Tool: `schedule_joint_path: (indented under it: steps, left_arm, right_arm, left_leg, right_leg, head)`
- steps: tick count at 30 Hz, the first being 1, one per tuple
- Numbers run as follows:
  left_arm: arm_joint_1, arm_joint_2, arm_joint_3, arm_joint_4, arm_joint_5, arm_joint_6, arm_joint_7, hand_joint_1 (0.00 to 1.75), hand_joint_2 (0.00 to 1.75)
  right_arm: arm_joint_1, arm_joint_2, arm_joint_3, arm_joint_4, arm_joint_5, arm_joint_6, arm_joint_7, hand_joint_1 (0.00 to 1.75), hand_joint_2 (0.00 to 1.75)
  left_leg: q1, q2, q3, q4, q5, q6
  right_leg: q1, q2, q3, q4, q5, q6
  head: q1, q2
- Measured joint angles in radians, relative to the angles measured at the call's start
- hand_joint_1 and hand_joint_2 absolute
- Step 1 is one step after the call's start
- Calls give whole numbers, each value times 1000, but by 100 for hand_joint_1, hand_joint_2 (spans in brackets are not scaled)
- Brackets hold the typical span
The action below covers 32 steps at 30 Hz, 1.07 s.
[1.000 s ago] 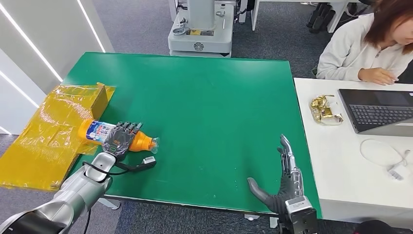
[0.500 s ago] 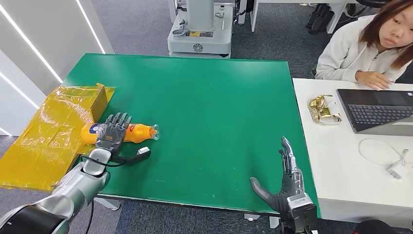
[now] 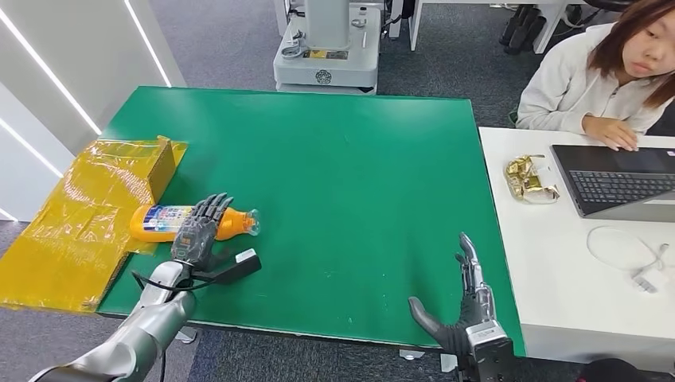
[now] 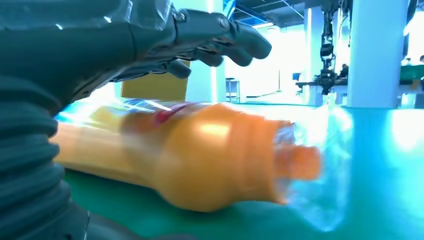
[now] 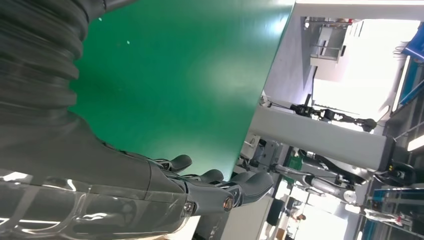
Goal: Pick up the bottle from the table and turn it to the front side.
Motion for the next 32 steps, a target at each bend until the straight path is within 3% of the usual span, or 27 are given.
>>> schedule_joint_path:
  steps: [3,6,11,19,26,32]
  left_arm:
    - [43,-44,32,-67,280,-5,-152,0,175]
    - [86,-85,6,-157,565,-2,-210,0,175]
    - [113,-112,-24,-229,583,-1,-219,0,175]
    - [133,-116,-50,-292,630,-1,-219,0,175]
    - [218,-174,-44,-535,531,0,-220,0,175]
    - [223,-179,-127,-603,885,-16,-220,0,175]
  right_arm:
    - [0,0,5,6,-16,2,-6,0,175]
    - [-1,0,11,18,-31,6,-16,0,175]
    - [-2,0,16,30,-34,9,-18,0,175]
    - [-2,0,17,31,-38,11,-19,0,175]
    - [0,-3,31,43,-82,1,-33,0,175]
    - [16,-11,46,50,-146,-39,-59,0,175]
  left_leg:
    - [0,0,0,0,0,1]
    - [0,-1,-1,0,-1,1]
    - [0,-1,-1,0,-1,1]
    - [0,-1,-1,0,-1,1]
    - [0,-3,-3,0,-1,2]
    - [0,-4,-3,1,-2,3]
  right_leg:
    - [0,-1,0,0,0,0]
    - [0,-2,0,0,0,0]
    - [0,-2,0,0,0,0]
    - [0,-1,-1,0,0,0]
    - [0,-3,-1,-1,-1,1]
    - [0,-5,-1,-1,-1,1]
  head:
    - [0,0]
    - [0,0]
    - [0,0]
    - [0,0]
    - [0,0]
    - [0,0]
